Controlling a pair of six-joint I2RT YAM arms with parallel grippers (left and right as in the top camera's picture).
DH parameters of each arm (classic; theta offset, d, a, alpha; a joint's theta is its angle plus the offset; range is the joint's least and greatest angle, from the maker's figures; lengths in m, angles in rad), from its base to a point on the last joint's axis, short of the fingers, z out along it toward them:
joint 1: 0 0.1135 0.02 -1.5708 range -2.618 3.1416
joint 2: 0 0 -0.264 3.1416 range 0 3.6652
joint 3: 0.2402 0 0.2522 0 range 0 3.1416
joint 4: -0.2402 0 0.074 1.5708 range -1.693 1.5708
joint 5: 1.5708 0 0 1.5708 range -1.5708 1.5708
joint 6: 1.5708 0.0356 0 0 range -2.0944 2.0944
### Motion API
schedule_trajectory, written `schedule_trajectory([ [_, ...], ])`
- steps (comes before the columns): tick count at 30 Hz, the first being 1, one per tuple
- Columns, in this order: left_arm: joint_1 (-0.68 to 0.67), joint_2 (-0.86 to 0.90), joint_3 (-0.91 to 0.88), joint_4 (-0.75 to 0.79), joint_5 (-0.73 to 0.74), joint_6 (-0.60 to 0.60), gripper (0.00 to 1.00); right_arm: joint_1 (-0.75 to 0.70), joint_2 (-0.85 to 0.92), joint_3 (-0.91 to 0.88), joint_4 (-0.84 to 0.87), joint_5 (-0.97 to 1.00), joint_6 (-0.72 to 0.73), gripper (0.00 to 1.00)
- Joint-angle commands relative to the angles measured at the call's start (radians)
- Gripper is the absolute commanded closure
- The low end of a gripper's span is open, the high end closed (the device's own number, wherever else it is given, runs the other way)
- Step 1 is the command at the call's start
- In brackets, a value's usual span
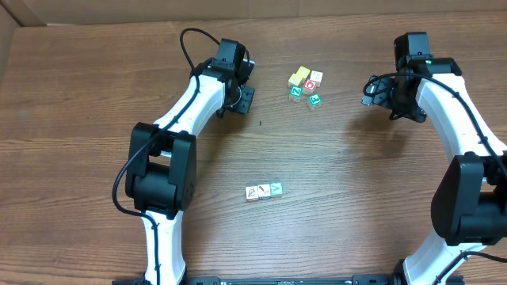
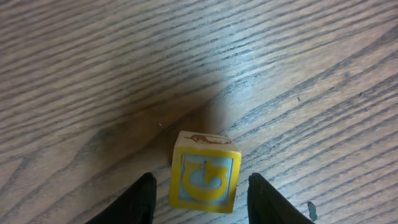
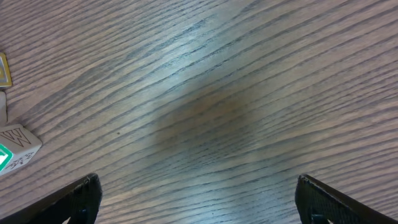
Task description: Flip 3 blocks
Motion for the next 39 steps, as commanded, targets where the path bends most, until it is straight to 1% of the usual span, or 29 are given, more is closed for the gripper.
schedule_trajectory([
  [1,-0.008,0.018,-0.010,0.004,-0.004,0.015,0.58,0.000,-0.032,0.018,0.002,0.010,-0.006,0.00],
  [8,-0.008,0.019,-0.036,0.033,-0.004,0.011,0.60,0.000,-0.032,0.018,0.002,0.011,-0.006,0.00],
  [14,-0.007,0.018,-0.036,0.047,-0.004,0.011,0.70,0.000,-0.032,0.018,0.002,0.011,-0.006,0.00],
  [21,-0.007,0.015,-0.033,0.049,-0.003,-0.035,0.71,0.000,-0.032,0.018,0.002,0.011,-0.006,0.00],
  [25,-0.007,0.010,-0.033,0.047,-0.003,-0.041,0.76,0.000,-0.032,0.018,0.002,0.011,-0.006,0.00],
  [34,-0.007,0.010,-0.033,0.027,-0.003,-0.042,0.77,0.000,-0.032,0.018,0.002,0.011,-0.006,0.00],
  [39,-0.007,0.003,-0.026,0.012,0.002,-0.062,0.76,0.000,-0.032,0.018,0.002,0.011,-0.006,0.00],
])
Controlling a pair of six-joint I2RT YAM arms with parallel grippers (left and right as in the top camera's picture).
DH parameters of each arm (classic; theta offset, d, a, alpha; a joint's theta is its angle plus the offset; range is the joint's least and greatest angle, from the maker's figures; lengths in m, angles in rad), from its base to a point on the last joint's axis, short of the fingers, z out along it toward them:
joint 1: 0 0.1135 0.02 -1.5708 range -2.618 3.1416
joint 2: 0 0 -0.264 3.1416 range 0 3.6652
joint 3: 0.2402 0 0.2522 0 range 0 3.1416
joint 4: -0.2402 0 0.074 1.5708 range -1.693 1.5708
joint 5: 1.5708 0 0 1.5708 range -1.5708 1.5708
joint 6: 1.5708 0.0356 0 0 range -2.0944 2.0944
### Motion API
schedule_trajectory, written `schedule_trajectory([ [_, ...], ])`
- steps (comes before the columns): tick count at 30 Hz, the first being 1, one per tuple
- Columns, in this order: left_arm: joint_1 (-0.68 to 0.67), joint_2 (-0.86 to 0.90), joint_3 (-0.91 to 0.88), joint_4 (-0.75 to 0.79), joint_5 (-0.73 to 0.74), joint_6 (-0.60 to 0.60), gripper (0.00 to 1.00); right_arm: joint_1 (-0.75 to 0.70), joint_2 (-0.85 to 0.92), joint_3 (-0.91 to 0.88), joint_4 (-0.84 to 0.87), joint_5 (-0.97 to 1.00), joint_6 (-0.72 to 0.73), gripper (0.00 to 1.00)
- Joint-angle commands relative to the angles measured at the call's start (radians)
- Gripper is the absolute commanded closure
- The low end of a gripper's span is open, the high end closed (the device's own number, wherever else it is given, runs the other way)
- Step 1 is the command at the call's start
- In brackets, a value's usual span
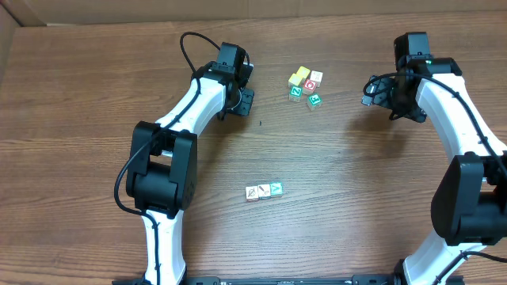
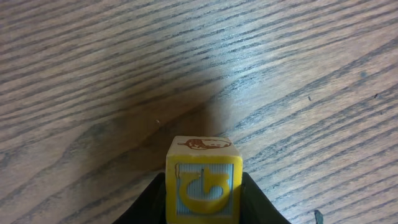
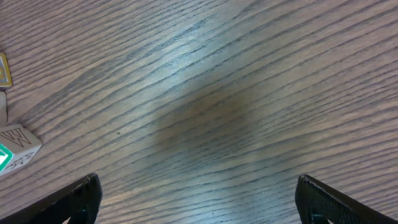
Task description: Flip 3 blocks
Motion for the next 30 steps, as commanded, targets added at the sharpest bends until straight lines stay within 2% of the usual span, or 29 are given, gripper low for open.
schedule_trajectory([
  [1,-0.007,-0.011,0.004,-0.020,0.004,-0.029,0.77,0.000,-0.032,0.018,0.002,0.011,-0.006,0.00],
  [12,-0.008,-0.117,0.004,-0.084,0.004,-0.074,0.78,0.000,-0.032,0.018,0.002,0.011,-0.006,0.00],
  [25,-0.006,-0.124,0.004,-0.249,-0.015,-0.112,0.81,0.000,-0.032,0.018,0.002,0.011,-0.006,0.00],
  [30,-0.006,-0.124,0.003,-0.226,-0.015,-0.121,0.79,0.000,-0.032,0.018,0.002,0.010,-0.006,0.00],
])
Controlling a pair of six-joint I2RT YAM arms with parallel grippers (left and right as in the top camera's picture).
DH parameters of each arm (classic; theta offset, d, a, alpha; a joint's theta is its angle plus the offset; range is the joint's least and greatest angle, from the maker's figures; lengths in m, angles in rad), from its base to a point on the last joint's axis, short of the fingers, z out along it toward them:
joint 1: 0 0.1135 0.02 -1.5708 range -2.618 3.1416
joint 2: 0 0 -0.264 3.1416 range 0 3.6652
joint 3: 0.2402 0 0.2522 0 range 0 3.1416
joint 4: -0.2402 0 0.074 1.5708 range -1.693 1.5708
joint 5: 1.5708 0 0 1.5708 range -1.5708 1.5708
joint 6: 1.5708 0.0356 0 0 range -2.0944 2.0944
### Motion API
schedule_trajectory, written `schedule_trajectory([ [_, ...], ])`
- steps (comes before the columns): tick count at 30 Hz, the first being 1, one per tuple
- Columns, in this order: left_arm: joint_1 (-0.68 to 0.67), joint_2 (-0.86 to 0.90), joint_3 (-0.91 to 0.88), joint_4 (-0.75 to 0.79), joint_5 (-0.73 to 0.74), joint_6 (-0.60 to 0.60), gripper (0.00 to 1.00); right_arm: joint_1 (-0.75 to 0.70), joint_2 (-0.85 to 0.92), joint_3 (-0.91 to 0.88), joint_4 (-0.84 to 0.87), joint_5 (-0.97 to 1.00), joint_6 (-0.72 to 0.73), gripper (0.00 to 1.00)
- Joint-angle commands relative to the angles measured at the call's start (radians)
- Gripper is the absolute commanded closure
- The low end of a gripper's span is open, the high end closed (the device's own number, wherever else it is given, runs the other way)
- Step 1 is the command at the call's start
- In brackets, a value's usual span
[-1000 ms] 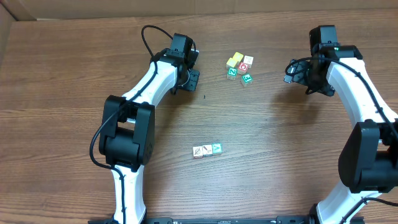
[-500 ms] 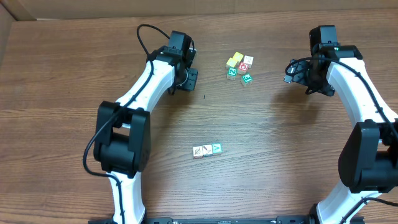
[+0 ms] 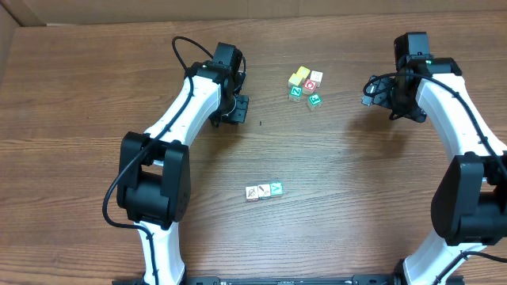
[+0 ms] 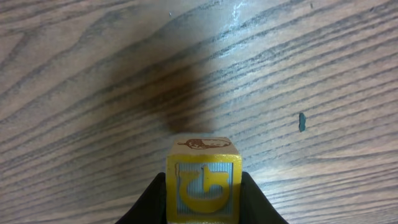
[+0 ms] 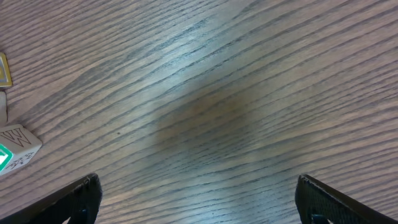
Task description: Flip 3 blocks
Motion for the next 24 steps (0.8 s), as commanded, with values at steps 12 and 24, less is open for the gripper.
schedule_trajectory([
  [12,-0.007,-0.019,-0.066,0.230,-0.026,-0.097,0.80,0.000,-0.032,0.018,0.002,0.011,-0.006,0.00],
  [24,-0.006,-0.012,-0.098,0.300,-0.020,-0.108,0.47,0.000,-0.032,0.018,0.002,0.011,-0.006,0.00],
])
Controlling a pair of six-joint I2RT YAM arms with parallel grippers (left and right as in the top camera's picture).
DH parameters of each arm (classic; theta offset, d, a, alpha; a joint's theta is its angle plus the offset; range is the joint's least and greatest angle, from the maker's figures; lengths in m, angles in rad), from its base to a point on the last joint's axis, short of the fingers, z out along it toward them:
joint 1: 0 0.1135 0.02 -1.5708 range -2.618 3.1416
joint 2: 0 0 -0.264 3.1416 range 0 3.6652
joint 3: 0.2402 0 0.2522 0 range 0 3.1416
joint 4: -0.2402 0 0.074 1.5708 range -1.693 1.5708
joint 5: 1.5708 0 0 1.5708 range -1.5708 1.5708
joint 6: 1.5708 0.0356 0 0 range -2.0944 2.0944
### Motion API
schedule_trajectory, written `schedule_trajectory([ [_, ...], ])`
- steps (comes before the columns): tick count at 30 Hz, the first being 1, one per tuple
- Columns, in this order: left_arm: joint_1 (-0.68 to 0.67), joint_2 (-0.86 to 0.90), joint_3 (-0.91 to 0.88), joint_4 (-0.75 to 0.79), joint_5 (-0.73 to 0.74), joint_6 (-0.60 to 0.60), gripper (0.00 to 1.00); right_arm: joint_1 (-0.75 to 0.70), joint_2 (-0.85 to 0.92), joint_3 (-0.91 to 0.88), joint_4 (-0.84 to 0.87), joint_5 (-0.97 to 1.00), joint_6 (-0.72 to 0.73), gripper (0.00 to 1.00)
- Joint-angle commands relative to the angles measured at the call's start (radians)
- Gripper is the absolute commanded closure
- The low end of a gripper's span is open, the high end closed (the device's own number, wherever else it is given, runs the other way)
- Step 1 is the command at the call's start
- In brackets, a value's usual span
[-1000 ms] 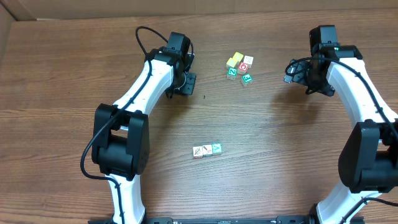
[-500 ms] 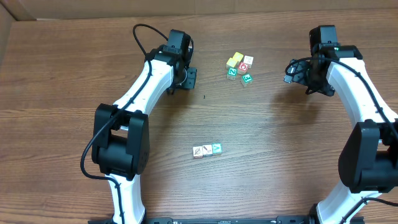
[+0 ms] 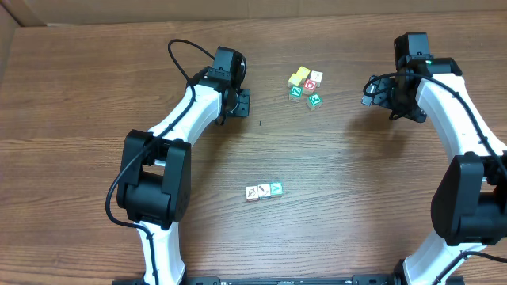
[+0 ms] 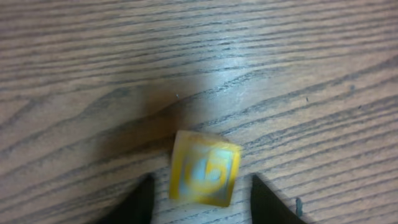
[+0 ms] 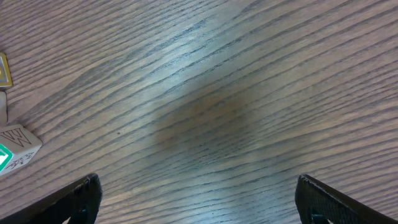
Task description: Flip 3 blocks
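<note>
A yellow block (image 4: 204, 175) with a blue-and-yellow letter face lies tilted and blurred on the wood between the fingers of my left gripper (image 4: 202, 196). The gripper is open and both fingers stand apart from the block. In the overhead view the left gripper (image 3: 241, 102) is at the back of the table, left of centre, and hides this block. A cluster of several blocks (image 3: 305, 85) lies to its right. A row of three blocks (image 3: 264, 191) lies near the middle. My right gripper (image 5: 199, 199) is open over bare wood.
The right arm's gripper (image 3: 374, 92) hangs right of the cluster. A white block marked W (image 5: 17, 142) and a green-faced block (image 5: 3, 158) show at the left edge of the right wrist view. Cardboard lines the table's back edge (image 3: 119, 12).
My left gripper was shut on the yellow block; now it is open and the block lies loose and tilted between the fingers. The gripper has shifted slightly to the right. The right arm has not moved.
The left gripper stood open around the yellow block on the table. Then it was shut on the block, and later held it a little further left. Now the block is let go and lies tilted. The right arm stayed still throughout.
</note>
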Motion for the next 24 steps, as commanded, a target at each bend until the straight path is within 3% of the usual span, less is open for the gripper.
schedule_trajectory([
  [1,-0.006,-0.015,0.025,-0.020,-0.006,-0.007,0.41,0.000,-0.032,0.018,0.001,0.011,-0.006,0.00],
  [6,-0.006,-0.065,0.124,-0.121,-0.003,-0.026,0.31,0.000,-0.032,0.018,0.001,0.011,-0.006,0.00],
  [14,-0.005,-0.243,0.167,-0.240,-0.008,-0.126,0.25,0.000,-0.032,0.018,0.001,0.011,-0.006,0.00],
  [15,-0.005,-0.267,0.167,-0.252,-0.009,-0.130,0.21,0.000,-0.032,0.018,0.001,0.011,-0.006,0.00],
  [16,-0.005,-0.290,0.167,-0.262,-0.008,-0.130,0.01,0.000,-0.032,0.018,0.001,0.011,-0.006,0.00],
  [24,-0.005,-0.326,0.165,-0.425,-0.011,-0.129,0.00,0.000,-0.032,0.018,0.001,0.011,-0.006,0.00],
])
